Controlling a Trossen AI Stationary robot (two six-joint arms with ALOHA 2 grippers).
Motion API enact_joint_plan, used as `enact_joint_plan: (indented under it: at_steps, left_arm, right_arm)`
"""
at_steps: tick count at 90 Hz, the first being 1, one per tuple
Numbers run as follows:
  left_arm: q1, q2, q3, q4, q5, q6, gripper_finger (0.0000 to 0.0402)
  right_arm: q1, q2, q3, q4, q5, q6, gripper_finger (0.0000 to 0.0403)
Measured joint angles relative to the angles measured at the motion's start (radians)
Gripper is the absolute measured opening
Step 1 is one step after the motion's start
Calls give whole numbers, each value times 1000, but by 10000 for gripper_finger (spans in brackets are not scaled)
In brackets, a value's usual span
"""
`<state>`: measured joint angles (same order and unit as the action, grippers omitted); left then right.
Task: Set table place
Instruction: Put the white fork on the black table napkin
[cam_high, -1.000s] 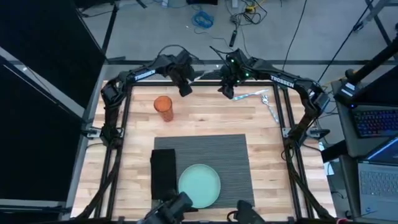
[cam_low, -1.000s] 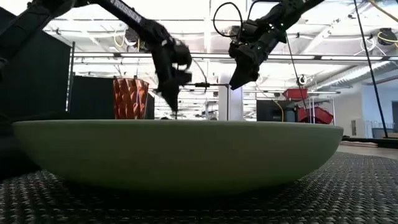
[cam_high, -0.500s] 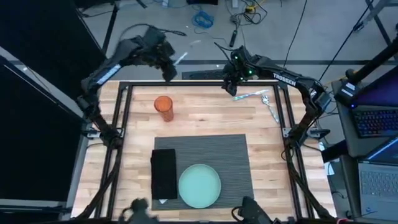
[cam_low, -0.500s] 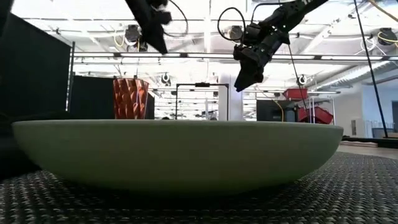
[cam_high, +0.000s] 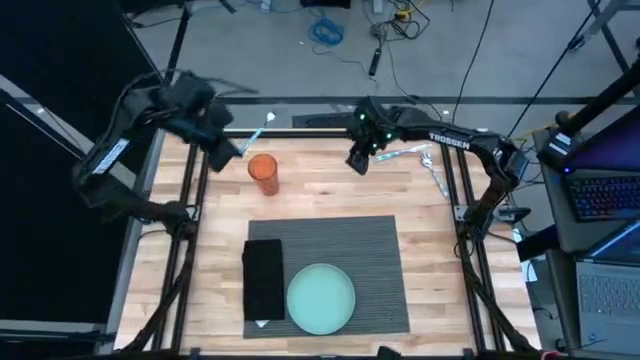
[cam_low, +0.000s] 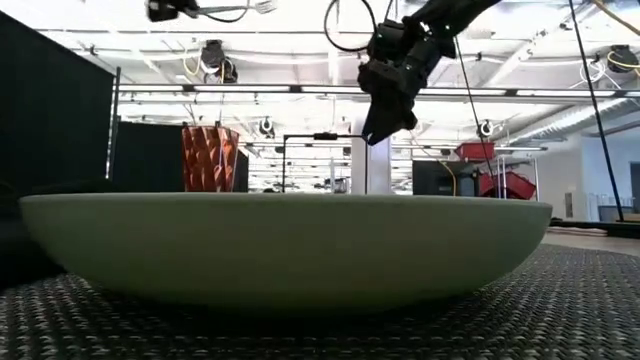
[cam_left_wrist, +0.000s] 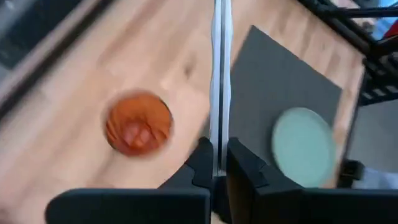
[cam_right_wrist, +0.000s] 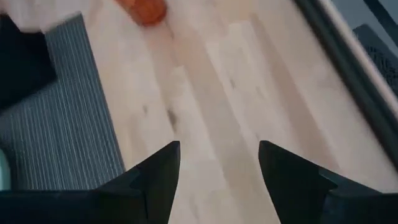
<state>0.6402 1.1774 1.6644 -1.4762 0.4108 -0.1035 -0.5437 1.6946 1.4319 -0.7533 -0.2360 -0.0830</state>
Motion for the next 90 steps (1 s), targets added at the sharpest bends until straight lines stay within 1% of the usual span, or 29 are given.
enact_joint_plan:
  at_steps: [5, 10, 16, 23, 29, 33, 37, 41, 45, 50, 53, 62, 69, 77, 90]
  left_arm:
    - [-41, -78, -77, 12, -6, -101, 0]
    - [-90, -165, -162, 25, -35, -225, 0]
    - [-160, -271, -266, 69, -66, -400, 0]
    - [-250, -402, -379, 146, -139, -631, 0]
    - [-328, -505, -470, 260, -221, -801, 0]
    - [-374, -558, -521, 360, -280, -883, 0]
    - [-418, -604, -566, 456, -343, -928, 0]
    - [-453, -633, -608, 545, -403, -936, 0]
    - [-481, -639, -640, 629, -455, -932, 0]
    - [-505, -635, -670, 742, -526, -894, 0]
    - [-516, -624, -685, 796, -551, -865, 0]
    - [-551, -558, -730, 1011, -553, -772, 0]
    - [-598, -487, -771, 1127, -553, -726, 0]
    - [-674, -406, -816, 1230, -552, -733, 0]
    - [-847, -293, -874, 1346, -547, -823, 0]
  right_arm:
    - [21, -10, 0, -25, 29, -7, 203]
    - [33, -25, 0, -56, 29, -22, 203]
    - [40, -56, -5, -71, 29, -43, 203]
    - [41, -118, -39, -74, 24, -71, 203]
    - [33, -187, -83, -67, 19, -82, 203]
    - [24, -241, -122, -59, 2, -80, 203]
    - [18, -298, -166, -44, -24, -68, 203]
    - [17, -356, -215, -20, -48, -50, 203]
    - [19, -417, -264, 6, -59, -27, 203]
    - [22, -487, -325, 29, -63, 5, 203]
    - [24, -524, -359, 37, -63, 25, 203]
    - [30, -618, -441, 39, -59, 93, 203]
    - [44, -670, -481, 38, -59, 147, 203]
    - [69, -705, -502, 38, -53, 204, 203]
    - [109, -726, -502, 82, -35, 271, 203]
